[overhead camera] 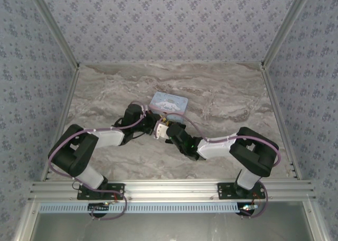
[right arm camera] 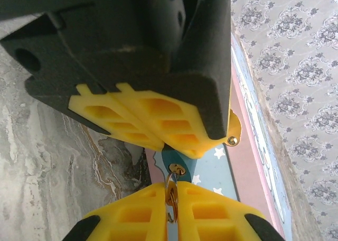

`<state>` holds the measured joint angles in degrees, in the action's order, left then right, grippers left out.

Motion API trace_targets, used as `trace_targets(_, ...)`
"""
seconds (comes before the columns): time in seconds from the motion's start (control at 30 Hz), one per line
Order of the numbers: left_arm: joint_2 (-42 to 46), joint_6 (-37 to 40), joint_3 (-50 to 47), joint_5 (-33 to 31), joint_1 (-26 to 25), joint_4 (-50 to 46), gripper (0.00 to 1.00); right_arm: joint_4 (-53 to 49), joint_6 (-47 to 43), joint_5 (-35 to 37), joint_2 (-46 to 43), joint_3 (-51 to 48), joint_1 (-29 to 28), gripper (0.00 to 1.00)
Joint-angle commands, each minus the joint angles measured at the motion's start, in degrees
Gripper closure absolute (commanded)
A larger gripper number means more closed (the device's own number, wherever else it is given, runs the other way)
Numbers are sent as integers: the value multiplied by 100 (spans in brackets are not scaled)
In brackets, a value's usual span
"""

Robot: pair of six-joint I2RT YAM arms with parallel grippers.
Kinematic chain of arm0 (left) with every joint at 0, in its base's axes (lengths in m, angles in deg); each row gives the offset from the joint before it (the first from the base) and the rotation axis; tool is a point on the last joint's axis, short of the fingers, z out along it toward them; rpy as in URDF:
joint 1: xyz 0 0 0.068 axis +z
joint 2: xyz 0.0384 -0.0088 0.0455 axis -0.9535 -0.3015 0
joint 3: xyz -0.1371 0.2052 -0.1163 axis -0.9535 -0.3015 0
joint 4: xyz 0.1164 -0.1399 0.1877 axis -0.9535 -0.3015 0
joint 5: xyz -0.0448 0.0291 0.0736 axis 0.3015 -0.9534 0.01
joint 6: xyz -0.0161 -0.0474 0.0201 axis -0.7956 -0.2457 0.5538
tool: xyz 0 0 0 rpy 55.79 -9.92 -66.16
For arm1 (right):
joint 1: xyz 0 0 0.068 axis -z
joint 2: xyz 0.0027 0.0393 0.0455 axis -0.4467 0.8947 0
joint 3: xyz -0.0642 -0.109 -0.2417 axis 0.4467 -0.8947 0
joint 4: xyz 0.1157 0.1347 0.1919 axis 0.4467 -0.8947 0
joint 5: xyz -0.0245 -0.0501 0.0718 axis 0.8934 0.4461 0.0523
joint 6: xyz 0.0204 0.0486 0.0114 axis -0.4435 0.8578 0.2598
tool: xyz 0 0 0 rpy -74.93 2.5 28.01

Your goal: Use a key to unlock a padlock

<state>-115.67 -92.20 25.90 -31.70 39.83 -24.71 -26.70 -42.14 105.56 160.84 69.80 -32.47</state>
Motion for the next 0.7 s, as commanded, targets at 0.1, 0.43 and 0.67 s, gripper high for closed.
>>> trace_targets(0.1, 174, -57, 126, 170, 6, 91, 100, 320, 180, 287, 72, 222, 82, 87)
trace_targets(0.43, 209, -65, 113, 168, 5, 74, 100, 367, 139, 160, 79, 278, 121, 83)
trace_targets(0.67, 219, -78, 105, 183, 8, 73, 100, 395, 296, 77, 55, 319, 160, 95)
